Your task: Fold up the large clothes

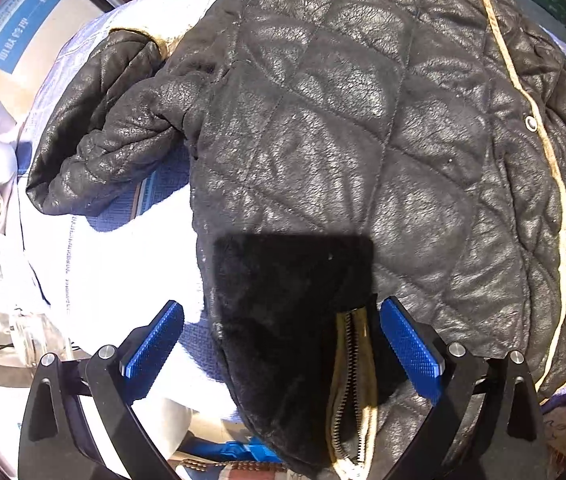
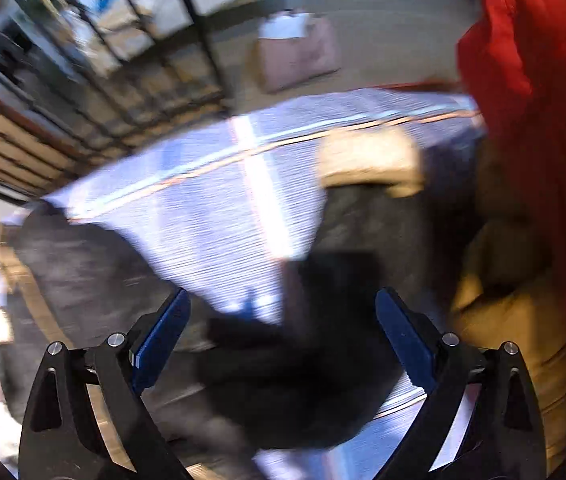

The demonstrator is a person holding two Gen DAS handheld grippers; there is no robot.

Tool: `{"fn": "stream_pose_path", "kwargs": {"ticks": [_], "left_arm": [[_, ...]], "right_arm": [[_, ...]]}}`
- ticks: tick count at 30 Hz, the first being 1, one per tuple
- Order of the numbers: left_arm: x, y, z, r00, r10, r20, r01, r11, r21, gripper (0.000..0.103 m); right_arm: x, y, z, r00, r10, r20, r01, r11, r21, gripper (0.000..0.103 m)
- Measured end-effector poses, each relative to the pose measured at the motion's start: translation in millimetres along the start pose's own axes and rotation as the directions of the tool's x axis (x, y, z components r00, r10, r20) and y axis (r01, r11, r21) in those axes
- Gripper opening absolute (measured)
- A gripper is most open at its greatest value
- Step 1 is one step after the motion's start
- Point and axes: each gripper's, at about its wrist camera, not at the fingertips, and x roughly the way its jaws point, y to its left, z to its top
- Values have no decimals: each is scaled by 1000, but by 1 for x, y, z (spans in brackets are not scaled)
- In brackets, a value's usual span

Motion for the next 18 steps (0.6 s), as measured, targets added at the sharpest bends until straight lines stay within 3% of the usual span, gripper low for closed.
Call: {"fn": "stream_pose_path", "kwargs": {"ticks": [4,6,8,9,12,13,16,18], "left_arm": [[-12,-4,1,999,33,10,-33,999,39,97],[-21,-5,1,999,38,16,-38,998,45,97],[-28,-4,3,999,40,24,-41,998,39,97],[-33,-4,1,999,39,25,-40,999,32,97],[-34,-3,4,999,31,17,-31,999,9,97],[-31,-2,5,1000,27,11,-27,1000,7,97],[-28,-7,6,1000,25,0,-25,999,23,97],[-26,-12,7,1000,17,3,-17,999,40,97]], "right_arm": [[42,-14,23,989,-130,-66,133,990,43,93],[69,-8,26,985,-142,-103,143,990,3,93],[109,-7,21,954,-203,-222,201,979,-33,93],[119,-8,17,948,-210,-238,210,977,-28,92],[115,-8,12,961,-207,-185,208,978,-11,87],[110,-4,10,964,-207,-167,205,978,-29,75],[91,10,3,962,-239,-132,226,968,-107,24],[66,15,1,983,-159,-94,147,982,-122,18]]}}
